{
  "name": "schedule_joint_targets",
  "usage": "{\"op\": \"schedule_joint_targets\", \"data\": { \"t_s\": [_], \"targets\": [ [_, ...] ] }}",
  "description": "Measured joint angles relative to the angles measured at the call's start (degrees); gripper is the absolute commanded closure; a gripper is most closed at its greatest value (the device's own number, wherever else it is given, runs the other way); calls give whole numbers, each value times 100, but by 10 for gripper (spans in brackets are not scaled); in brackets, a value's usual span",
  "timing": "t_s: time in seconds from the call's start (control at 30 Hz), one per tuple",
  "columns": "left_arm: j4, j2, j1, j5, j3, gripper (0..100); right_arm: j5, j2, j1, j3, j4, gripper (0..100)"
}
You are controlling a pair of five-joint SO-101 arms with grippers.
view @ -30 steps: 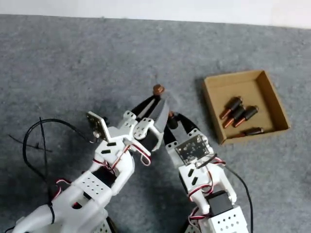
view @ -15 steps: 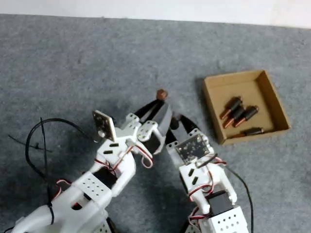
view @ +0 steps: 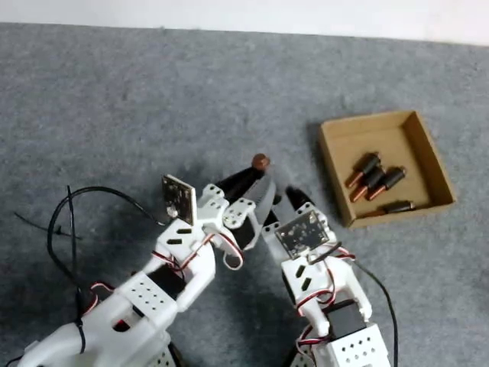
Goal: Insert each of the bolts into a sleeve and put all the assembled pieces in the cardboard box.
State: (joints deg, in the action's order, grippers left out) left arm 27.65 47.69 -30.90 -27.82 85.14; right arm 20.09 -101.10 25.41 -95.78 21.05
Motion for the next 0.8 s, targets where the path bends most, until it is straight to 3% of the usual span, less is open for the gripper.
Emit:
{"op": "schedule_joint_targets", "data": {
  "t_s": [0.1, 0.27, 0.5, 0.63, 0.8],
  "targets": [
    [-624, 35, 62, 0, -176, 649, 0, -9, -18, 0, 0, 993],
    [-1864, 53, 70, -9, -589, 642, 0, 0, -158, 0, 9, 993],
    [-1960, 607, 501, -747, -642, 642, 0, 0, -158, 0, 0, 993],
    [-1960, 1793, 985, -1143, -167, 642, 0, 0, -237, 0, 0, 993],
    [-1960, 3648, 1064, -1029, 668, 643, 0, 0, -527, 0, 0, 993]
  ]
}}
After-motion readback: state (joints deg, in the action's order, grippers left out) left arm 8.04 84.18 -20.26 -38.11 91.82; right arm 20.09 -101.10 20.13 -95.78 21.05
